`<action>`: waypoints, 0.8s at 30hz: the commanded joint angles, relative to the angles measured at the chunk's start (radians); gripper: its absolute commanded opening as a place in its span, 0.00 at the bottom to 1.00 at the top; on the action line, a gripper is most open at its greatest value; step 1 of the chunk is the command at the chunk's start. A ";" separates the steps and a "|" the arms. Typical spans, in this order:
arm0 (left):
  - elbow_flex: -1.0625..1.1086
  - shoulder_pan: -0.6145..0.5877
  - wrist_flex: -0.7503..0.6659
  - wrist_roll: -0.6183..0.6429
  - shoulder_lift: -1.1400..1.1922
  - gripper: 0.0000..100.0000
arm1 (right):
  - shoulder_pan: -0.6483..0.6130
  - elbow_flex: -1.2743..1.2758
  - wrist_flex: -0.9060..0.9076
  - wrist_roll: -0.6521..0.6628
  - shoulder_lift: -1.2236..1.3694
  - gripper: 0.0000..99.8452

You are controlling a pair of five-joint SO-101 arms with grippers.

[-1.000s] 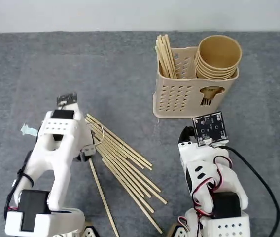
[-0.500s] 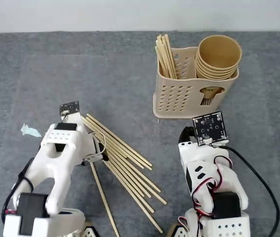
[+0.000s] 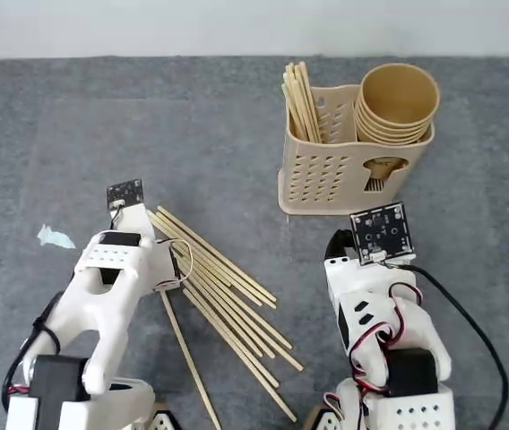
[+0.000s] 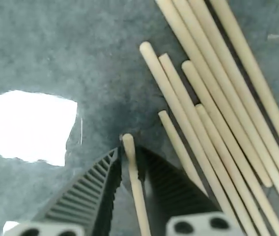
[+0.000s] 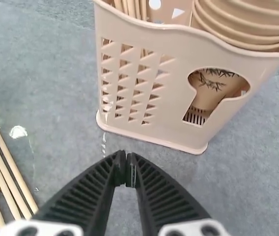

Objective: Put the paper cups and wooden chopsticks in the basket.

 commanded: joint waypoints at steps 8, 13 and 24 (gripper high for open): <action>0.028 0.080 -0.002 0.006 0.017 0.05 | -0.002 -0.006 -0.024 -0.011 -0.002 0.01; -0.056 0.121 0.041 0.057 0.087 0.01 | -0.002 -0.006 -0.024 -0.011 -0.004 0.01; -0.607 0.126 0.539 0.060 0.097 0.01 | -0.001 -0.006 -0.021 -0.011 -0.012 0.01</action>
